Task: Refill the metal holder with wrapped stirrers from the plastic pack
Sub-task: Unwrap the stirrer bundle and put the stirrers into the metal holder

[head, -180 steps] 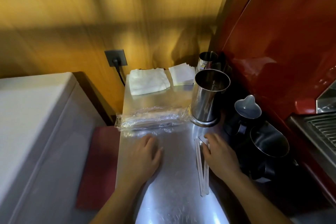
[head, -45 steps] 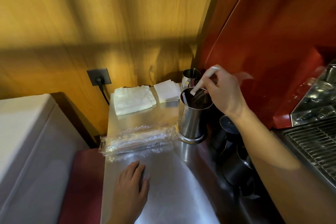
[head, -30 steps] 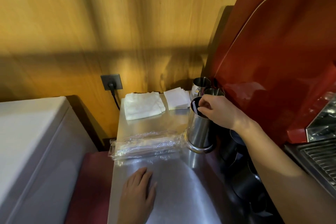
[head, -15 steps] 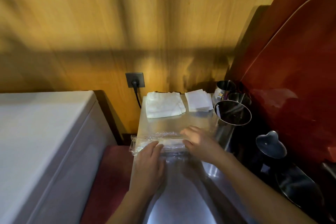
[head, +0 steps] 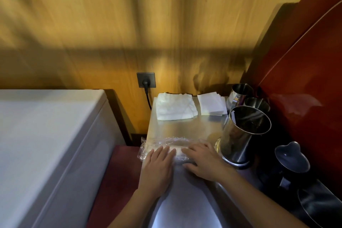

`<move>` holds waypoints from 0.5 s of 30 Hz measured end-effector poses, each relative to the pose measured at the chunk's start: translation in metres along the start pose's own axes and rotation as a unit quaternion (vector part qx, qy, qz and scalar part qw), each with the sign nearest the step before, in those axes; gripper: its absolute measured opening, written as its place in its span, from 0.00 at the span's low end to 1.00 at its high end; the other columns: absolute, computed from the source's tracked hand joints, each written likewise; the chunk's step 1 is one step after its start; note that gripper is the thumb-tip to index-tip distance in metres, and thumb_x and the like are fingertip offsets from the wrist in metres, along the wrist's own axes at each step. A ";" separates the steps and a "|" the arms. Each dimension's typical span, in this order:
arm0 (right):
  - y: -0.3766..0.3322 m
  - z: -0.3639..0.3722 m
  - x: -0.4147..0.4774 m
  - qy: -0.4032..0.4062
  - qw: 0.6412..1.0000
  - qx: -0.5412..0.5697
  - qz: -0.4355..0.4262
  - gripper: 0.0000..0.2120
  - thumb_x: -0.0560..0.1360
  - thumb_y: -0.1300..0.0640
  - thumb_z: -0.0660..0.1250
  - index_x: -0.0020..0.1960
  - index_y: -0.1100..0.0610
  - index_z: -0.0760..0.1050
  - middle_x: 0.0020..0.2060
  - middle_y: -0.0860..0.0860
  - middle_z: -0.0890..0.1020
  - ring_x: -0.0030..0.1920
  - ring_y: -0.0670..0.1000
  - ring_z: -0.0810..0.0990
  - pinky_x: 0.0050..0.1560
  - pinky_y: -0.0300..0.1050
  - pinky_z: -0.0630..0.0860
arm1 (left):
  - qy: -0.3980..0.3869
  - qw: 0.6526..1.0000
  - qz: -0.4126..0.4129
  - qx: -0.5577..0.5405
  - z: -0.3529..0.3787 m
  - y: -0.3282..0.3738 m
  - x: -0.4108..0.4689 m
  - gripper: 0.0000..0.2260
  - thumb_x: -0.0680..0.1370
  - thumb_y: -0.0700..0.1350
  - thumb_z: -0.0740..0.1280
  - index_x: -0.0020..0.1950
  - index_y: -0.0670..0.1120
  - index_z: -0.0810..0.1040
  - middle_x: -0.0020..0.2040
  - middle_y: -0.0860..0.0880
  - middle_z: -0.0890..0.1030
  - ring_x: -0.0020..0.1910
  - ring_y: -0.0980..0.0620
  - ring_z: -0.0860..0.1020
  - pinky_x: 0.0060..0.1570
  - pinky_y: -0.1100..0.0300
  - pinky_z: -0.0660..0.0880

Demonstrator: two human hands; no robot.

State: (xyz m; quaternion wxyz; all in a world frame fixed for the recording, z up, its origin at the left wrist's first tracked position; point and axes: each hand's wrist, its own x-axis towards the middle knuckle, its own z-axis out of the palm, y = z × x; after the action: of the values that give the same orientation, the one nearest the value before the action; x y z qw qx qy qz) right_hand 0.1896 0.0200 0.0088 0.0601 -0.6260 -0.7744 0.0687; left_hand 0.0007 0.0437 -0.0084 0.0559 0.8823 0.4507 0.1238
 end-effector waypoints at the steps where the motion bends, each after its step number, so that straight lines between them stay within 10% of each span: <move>1: 0.000 0.000 0.000 0.003 1.000 0.013 0.005 0.18 0.74 0.44 0.58 0.62 0.48 0.70 0.61 0.49 0.75 0.66 0.52 0.68 0.66 0.52 0.57 | 0.009 1.000 0.005 0.001 -0.004 0.002 -0.002 0.17 0.76 0.45 0.60 0.65 0.49 0.71 0.62 0.47 0.77 0.61 0.45 0.74 0.64 0.50 0.68; 7: -0.008 0.001 0.004 -0.035 0.998 0.052 0.029 0.20 0.71 0.45 0.63 0.61 0.50 0.71 0.56 0.51 0.75 0.59 0.53 0.72 0.58 0.47 0.64 | 0.037 0.999 0.013 0.015 -0.012 0.010 -0.009 0.19 0.64 0.41 0.73 0.53 0.52 0.79 0.43 0.49 0.80 0.41 0.46 0.79 0.43 0.54 0.77; 15: -0.010 -0.007 0.012 0.013 0.982 0.162 0.097 0.11 0.73 0.50 0.64 0.52 0.55 0.76 0.50 0.50 0.77 0.56 0.54 0.74 0.60 0.51 0.67 | 0.044 0.998 0.042 0.021 -0.015 0.021 -0.022 0.18 0.56 0.40 0.78 0.45 0.47 0.80 0.51 0.50 0.84 0.54 0.51 0.80 0.52 0.55 0.78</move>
State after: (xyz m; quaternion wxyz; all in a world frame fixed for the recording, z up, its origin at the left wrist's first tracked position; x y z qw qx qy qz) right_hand 0.1785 0.0297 0.0178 0.1644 -0.6807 -0.6880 0.1906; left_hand 0.0008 0.0134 0.0065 0.0120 0.8951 0.4178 0.1553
